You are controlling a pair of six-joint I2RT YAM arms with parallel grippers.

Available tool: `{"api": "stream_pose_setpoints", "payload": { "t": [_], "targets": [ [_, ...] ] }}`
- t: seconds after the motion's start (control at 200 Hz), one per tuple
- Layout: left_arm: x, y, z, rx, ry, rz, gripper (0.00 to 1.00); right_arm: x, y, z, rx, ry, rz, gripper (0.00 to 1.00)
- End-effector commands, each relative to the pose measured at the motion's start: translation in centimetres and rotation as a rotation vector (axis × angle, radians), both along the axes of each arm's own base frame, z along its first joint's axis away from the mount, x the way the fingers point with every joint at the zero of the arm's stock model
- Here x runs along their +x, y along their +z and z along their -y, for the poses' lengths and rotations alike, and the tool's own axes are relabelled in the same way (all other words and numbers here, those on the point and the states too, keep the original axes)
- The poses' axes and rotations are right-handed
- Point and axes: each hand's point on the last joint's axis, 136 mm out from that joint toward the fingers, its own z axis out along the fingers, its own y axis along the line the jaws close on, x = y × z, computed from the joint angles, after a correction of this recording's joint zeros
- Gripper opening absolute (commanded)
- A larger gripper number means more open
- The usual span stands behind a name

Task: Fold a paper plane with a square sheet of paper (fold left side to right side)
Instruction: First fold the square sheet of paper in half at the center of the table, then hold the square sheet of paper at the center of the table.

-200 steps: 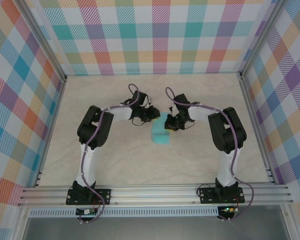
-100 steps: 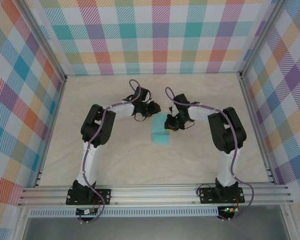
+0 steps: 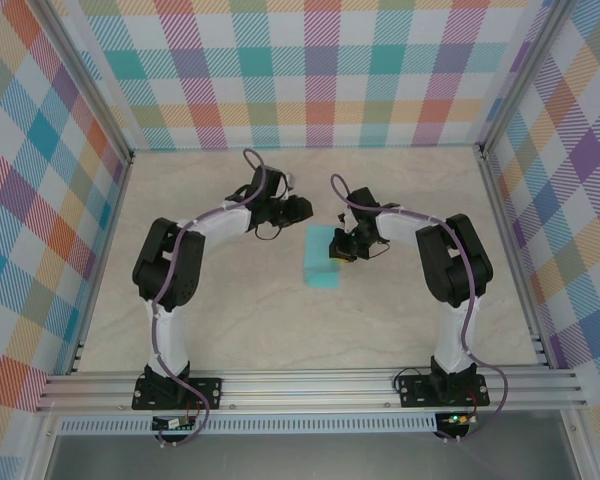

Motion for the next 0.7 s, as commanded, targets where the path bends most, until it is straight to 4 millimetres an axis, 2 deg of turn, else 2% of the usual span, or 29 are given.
{"api": "stream_pose_setpoints", "payload": {
  "t": [0.0, 0.125, 0.22, 0.375, 0.5, 0.575, 0.695],
  "targets": [
    [-3.2, -0.8, 2.1, -0.028, -0.087, -0.026, 0.3, -3.2, -4.7, 2.9, -0.161, -0.011, -0.127, 0.1],
    [-5.2, -3.4, 3.8, -0.034, -0.107, -0.092, 0.29, -3.1, -4.7, 2.8, -0.156, -0.013, -0.126, 0.1],
    [-5.4, -5.3, 3.5, -0.002, -0.081, -0.119, 0.29, -3.1, -4.6, 2.7, -0.152, -0.016, -0.123, 0.1],
    [-5.8, -6.7, 3.8, -0.002, -0.087, -0.155, 0.28, -2.9, -4.2, 2.3, -0.129, -0.021, -0.114, 0.1],
    [-6.6, -8.4, 3.2, 0.037, -0.074, -0.197, 0.28, -2.5, -3.5, 1.8, -0.096, -0.023, -0.095, 0.1],
    [-7.1, -9.1, 2.9, 0.047, -0.071, -0.215, 0.28, -2.0, -2.4, 1.5, -0.077, -0.022, -0.058, 0.09],
    [-7.7, -9.8, 2.8, 0.057, -0.072, -0.231, 0.28, -0.5, 1.2, 1.2, 0.001, -0.044, 0.031, 0.08]
  ]
}}
